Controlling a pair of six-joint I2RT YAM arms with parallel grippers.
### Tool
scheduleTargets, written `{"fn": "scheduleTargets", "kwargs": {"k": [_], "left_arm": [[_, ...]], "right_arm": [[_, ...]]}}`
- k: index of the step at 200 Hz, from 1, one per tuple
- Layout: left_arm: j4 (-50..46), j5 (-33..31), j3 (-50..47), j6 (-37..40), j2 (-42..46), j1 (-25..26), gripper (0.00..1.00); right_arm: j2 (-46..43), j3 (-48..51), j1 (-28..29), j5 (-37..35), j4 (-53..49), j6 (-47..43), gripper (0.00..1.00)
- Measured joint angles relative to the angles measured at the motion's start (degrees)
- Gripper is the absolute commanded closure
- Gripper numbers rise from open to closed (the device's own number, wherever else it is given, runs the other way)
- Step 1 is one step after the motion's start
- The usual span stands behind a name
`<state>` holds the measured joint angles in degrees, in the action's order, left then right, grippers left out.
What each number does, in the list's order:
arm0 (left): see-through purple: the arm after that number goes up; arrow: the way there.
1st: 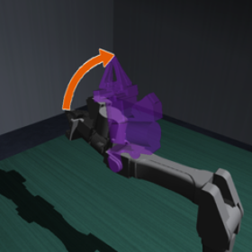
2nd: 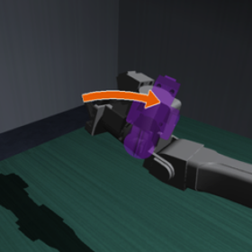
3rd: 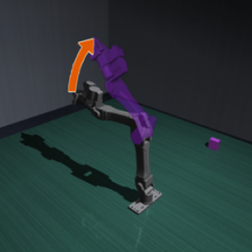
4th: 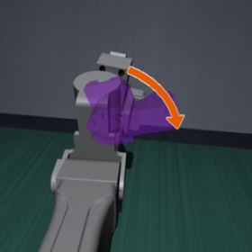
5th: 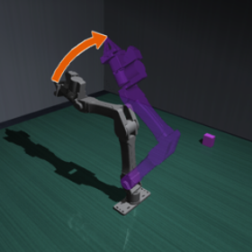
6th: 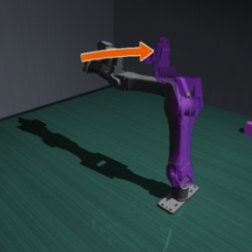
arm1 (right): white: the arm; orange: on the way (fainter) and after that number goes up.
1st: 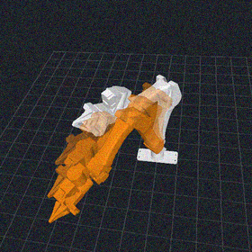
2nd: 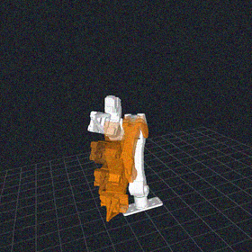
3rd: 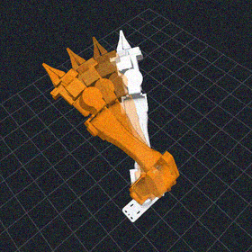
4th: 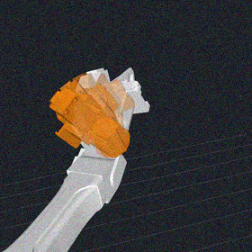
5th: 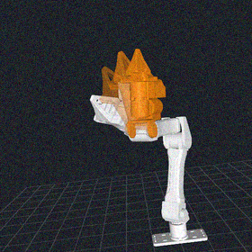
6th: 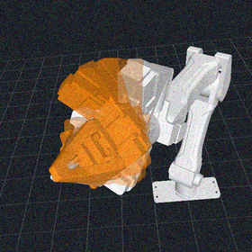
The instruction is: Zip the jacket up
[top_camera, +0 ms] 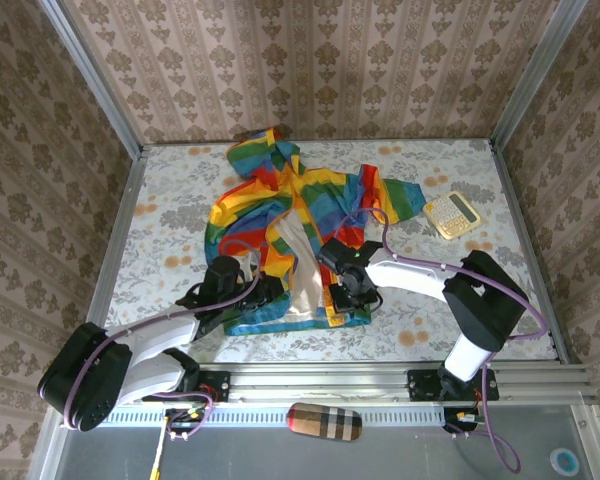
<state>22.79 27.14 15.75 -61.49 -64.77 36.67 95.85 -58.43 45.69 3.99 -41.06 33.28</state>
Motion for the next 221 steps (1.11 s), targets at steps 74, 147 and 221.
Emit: {"fn": "scheduleTargets", "kwargs": {"k": [74, 147, 221], "left_arm": [[0.07, -0.15, -0.02, 0.07, -0.02, 0.15, 1.0], [3.13, 0.13, -0.02, 0.44, -5.68, 0.44, 1.0], [5.2, 1.62, -0.02, 1.14, -10.38, 0.44, 1.0]], "right_arm": [[-1.25, -7.28, 1.25, -0.66, -1.64, -0.57, 1.0], [4.13, -10.01, 1.62, 1.16, -0.37, -1.64, 0.9], [4.76, -5.29, 1.6, 5.7, 5.6, -1.09, 0.74]]}}
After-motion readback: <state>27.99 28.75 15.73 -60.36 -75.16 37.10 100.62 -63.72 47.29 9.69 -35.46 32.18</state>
